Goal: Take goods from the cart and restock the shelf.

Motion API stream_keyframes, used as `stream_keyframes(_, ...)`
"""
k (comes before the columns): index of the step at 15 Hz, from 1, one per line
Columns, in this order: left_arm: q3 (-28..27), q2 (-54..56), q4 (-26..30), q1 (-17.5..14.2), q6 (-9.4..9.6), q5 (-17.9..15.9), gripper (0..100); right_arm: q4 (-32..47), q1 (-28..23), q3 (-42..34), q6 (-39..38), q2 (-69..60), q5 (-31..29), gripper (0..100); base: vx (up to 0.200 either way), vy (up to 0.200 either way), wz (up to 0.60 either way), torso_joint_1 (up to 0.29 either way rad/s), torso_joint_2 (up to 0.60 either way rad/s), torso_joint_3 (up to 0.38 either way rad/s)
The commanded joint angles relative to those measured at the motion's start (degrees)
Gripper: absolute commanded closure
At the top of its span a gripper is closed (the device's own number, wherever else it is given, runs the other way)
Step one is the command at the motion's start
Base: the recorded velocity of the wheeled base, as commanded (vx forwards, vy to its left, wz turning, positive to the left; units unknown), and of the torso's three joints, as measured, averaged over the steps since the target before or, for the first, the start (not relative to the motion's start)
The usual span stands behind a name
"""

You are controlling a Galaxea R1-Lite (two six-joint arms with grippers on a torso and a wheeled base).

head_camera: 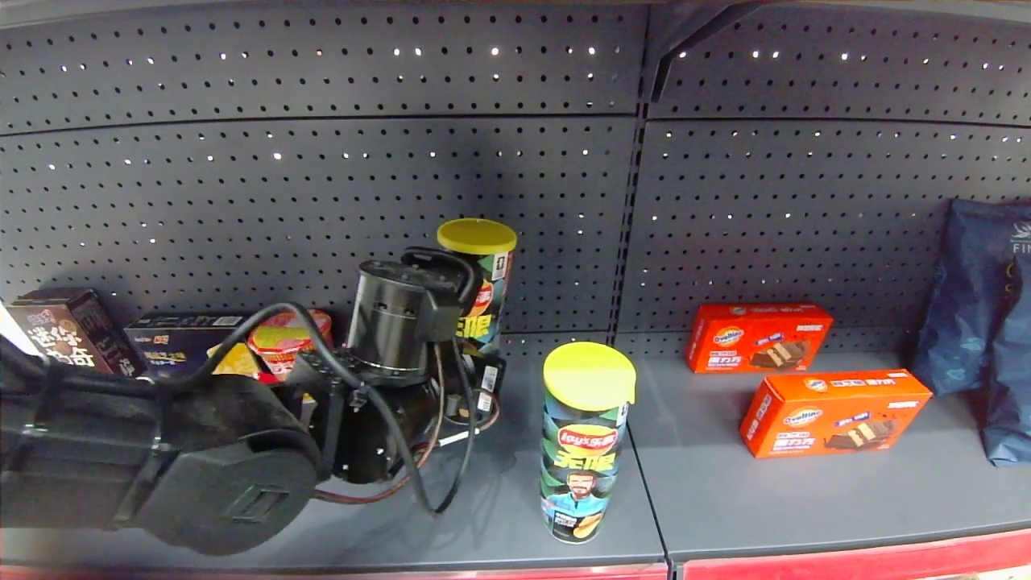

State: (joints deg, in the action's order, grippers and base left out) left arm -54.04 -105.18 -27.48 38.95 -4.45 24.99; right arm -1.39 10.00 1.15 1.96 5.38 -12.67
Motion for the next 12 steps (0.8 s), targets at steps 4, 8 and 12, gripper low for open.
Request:
stream_keyframes(4, -9.06, -9.78, -2.14, 0.78, -0.38, 0.15, 100, -0.02, 0.02, 0.0, -0.03, 0.16, 0.01, 0, 0.0, 0.0, 0.0, 0.0, 0.0, 0.0)
stream_keyframes(8, -10.3, -12.94, -4.6, 0.87, -1.7, 0.32, 100, -0.02, 0.02, 0.0, 0.06, 0.16, 0.01, 0, 0.0, 0.0, 0.0, 0.0, 0.0, 0.0)
stream_keyframes(12, -11.53, -14.7, -6.18, 0.95, -1.7, -0.47, 100, -0.02, 0.02, 0.0, -0.03, 0.16, 0.01, 0, 0.0, 0.0, 0.0, 0.0, 0.0, 0.0)
